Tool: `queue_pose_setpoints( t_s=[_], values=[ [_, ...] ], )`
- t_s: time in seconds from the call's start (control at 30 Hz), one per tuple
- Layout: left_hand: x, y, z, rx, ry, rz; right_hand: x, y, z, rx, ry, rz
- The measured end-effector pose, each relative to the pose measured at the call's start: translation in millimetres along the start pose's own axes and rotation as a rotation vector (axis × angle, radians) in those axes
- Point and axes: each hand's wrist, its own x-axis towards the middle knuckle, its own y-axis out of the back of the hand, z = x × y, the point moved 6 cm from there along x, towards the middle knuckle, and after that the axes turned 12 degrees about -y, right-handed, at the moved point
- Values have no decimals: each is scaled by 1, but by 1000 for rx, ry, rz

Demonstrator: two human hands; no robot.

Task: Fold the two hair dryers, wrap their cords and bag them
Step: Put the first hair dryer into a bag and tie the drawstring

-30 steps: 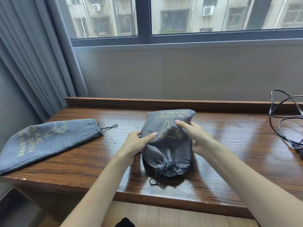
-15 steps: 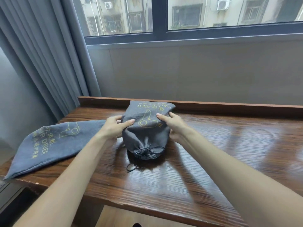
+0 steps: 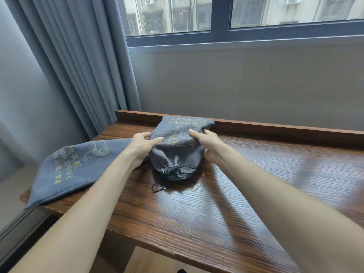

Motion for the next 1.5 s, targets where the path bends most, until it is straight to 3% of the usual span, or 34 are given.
queue_pose_setpoints(
  t_s=[0.13,0.27,0.4,0.53,0.7,0.97,1.07,1.33,1.5],
  values=[
    [-18,6,20,196,-73,-16,-12,0,-2,-29,-59,12],
    [-41,42,37,816,-304,-74,-12,8,-3,-83,-58,63],
    [-54,71,-1,1228,-183,-223,-19,12,-1,-51,-35,18],
    [-56,91,-26,1242,-144,-158,-29,22,5,-60,-61,-65],
    [-56,108,-20,1404,-233,-8,-52,38,13,-67,-103,-71],
    [-55,142,65,1191,-402,447,-93,62,15,-95,-43,-138],
    [-65,131,120,1126,-555,496,-99,66,15,-112,-28,-158],
    [-86,20,204,892,-833,81,-133,64,-13,-108,105,-238],
    [-89,-53,224,513,-732,-219,-166,86,-35,-117,155,-332]
  ],
)
